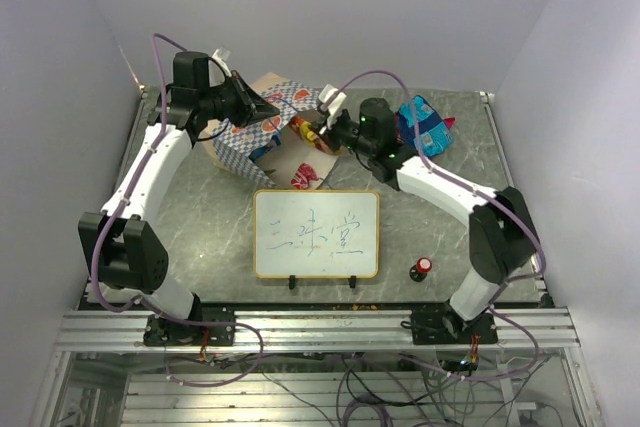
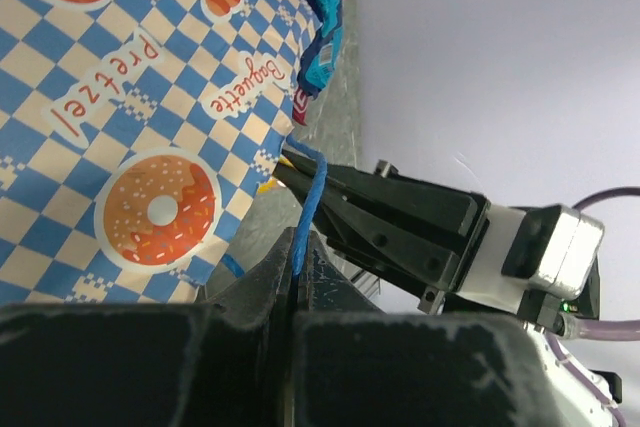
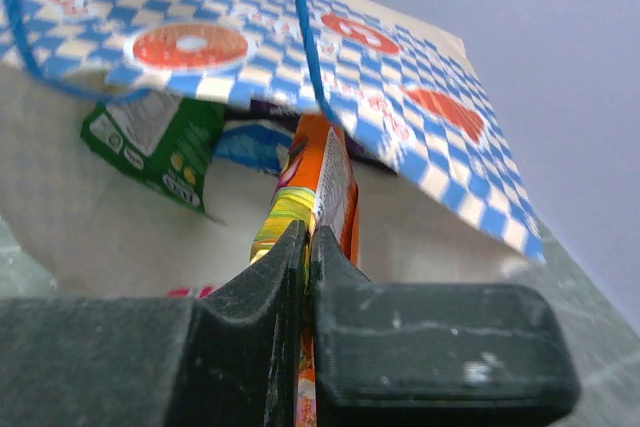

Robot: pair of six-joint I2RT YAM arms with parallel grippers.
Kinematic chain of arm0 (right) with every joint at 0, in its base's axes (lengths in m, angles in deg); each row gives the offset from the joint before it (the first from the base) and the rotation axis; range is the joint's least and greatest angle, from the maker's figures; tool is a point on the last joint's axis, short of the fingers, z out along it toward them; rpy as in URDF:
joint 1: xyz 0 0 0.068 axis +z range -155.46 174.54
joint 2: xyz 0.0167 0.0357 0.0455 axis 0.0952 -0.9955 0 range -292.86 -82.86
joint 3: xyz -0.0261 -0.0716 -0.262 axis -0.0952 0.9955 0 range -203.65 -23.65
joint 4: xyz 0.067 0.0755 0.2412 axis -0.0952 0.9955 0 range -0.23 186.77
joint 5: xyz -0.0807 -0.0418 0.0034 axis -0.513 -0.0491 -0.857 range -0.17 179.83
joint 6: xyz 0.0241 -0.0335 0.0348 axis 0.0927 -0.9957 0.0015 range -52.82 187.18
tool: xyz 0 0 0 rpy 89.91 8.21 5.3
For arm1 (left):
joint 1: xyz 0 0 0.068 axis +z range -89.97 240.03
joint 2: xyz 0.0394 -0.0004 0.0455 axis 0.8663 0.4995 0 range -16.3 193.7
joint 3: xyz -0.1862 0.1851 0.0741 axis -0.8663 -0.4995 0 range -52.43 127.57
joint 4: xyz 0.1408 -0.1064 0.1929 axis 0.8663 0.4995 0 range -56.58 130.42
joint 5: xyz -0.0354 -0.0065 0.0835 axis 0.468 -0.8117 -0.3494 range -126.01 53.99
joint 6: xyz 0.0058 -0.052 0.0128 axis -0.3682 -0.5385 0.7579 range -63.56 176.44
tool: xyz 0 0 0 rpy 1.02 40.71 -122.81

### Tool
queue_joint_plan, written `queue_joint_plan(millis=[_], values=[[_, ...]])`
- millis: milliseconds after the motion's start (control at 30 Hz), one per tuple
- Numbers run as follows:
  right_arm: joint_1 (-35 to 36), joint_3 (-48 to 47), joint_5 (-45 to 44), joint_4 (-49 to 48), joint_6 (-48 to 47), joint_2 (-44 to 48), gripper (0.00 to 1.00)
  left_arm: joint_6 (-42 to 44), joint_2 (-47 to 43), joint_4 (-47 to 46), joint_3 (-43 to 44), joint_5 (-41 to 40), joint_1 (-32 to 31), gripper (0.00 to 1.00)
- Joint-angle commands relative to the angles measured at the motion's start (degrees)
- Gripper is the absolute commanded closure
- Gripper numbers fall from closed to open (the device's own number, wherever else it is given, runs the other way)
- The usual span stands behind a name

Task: Take the snacks out of the paper bag
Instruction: Take out the snack from the paper bag, then place the snack at the center of the board.

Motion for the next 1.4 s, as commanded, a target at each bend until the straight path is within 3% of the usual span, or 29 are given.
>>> queue_joint_plan(millis=[0,367,600,767,1000,1200,1367], values=[[-1.06,5.01,1.26,5.39,-2.54,8.85,1.0,-0.1,1.08,-2.41,4.57,0.16,-0.37,0.93],[-7.51,11.2,-2.19,18.16,-4.86,30.33,1.0,0.48,2.51,-2.61,3.92,0.71,-0.37,0.93],[-17.02,9.08,-4.8,22.48,-8.33,33.36,1.0,2.71,4.95,2.0,8.17,-1.49,-0.29,0.93],[-22.69,7.2,-12.96,17.53,-10.89,26.76,1.0,2.93,5.2,2.73,9.61,-1.31,-0.29,0.93],[-28.17,-6.54,-19.78,14.84,-16.13,7.78,1.0,2.75,5.01,2.99,9.68,-0.14,-0.37,0.93],[-28.74,-10.84,-21.24,13.24,-23.47,-1.2,1.0,2.92,4.71,3.19,9.48,0.23,-0.37,0.93],[-28.28,-9.94,-16.28,12.15,-23.62,-6.38,1.0,2.76,4.91,2.76,8.67,0.77,-0.37,0.93]])
